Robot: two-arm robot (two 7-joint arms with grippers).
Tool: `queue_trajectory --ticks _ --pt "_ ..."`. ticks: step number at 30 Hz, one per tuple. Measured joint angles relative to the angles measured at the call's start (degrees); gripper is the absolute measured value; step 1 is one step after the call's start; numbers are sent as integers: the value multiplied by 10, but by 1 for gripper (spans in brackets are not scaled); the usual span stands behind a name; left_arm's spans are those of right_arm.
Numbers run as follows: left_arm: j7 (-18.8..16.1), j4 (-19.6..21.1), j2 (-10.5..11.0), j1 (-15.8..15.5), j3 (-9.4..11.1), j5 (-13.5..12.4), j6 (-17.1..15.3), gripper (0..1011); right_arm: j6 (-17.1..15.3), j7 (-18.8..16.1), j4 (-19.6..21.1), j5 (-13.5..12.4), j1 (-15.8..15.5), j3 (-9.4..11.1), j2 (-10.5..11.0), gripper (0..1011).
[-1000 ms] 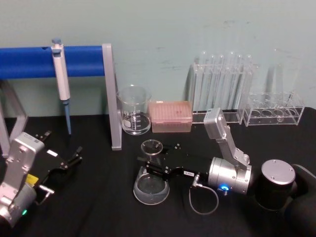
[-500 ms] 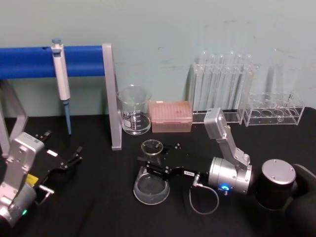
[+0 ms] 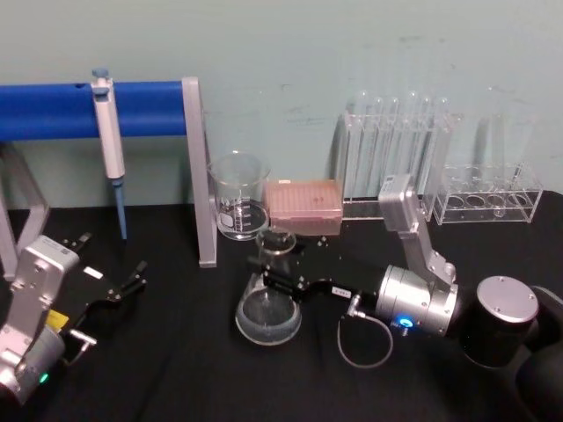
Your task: Grasp the erlenmeyer flask with one hand, shake it three times, then place it back.
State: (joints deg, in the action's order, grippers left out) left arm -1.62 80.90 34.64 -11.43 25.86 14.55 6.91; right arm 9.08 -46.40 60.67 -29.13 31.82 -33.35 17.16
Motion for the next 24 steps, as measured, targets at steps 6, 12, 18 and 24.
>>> queue_trajectory --ticks 6,12,18,24 --pt "0 0 0 0 0 0 0 1001 -8 31 42 -6 -12 13 9 450" --pt "0 0 0 0 0 0 0 1001 -21 66 86 -6 -26 25 17 450" --pt "0 0 0 0 0 0 0 1001 -36 94 123 -1 -37 32 26 450" --pt "0 0 0 0 0 0 0 1001 -49 107 143 3 -43 34 32 450"
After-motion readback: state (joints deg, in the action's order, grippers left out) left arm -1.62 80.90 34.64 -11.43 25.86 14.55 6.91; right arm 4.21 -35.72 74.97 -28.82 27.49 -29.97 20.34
